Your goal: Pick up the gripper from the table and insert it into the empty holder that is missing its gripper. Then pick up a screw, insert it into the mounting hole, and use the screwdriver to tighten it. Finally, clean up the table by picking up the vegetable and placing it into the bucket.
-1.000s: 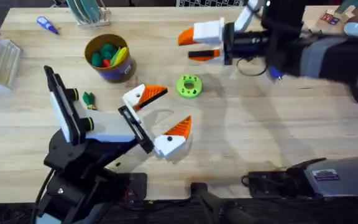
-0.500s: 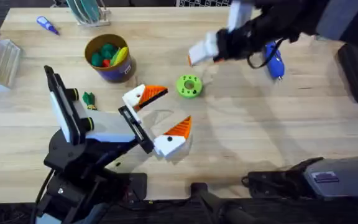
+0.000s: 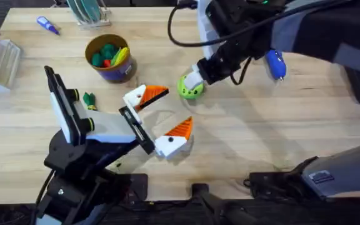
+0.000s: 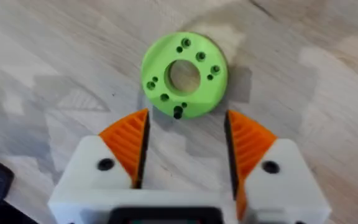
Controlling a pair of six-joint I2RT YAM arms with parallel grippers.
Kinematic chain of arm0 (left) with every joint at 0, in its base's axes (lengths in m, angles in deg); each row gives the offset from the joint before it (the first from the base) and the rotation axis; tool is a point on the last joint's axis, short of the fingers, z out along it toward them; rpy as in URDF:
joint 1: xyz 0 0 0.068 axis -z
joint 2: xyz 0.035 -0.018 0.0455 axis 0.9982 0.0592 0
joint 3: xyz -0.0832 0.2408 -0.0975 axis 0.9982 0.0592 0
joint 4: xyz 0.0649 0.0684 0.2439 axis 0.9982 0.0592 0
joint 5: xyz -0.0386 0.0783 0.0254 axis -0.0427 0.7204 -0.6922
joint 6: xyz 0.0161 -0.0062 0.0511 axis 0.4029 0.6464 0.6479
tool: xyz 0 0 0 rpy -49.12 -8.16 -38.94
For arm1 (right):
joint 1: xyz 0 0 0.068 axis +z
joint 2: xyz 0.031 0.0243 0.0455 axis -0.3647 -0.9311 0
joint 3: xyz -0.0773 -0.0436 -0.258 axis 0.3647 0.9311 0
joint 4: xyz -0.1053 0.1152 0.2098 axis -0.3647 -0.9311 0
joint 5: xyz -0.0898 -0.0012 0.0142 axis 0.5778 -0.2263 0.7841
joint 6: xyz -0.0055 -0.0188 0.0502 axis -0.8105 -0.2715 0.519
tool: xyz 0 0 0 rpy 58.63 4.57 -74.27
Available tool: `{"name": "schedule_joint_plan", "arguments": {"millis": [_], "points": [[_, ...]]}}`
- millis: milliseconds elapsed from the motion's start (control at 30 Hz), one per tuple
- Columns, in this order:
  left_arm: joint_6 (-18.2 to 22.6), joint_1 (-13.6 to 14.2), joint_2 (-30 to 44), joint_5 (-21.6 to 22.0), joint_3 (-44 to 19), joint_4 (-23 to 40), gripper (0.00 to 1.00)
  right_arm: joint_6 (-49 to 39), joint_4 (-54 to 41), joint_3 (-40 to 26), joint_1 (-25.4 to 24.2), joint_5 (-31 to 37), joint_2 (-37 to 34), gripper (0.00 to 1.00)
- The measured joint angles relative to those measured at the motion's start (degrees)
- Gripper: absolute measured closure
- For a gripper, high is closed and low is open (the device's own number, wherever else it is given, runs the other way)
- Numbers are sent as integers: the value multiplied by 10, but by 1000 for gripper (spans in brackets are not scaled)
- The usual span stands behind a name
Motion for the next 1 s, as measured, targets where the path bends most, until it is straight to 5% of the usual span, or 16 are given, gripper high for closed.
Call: {"name": "schedule_joint_plan", "arguments": {"millis": [333,367,467,1000], "points": [[0,0,0,0,0,0,15,-2,-1,0,42,51,-12,459],[0,0,0,0,0,0,14,-2,1,0,48,63,-18,553],[0,0,0,0,0,0,15,-2,9,0,53,68,-28,627],[0,0,0,0,0,0,15,-2,20,0,64,76,-36,765]]}}
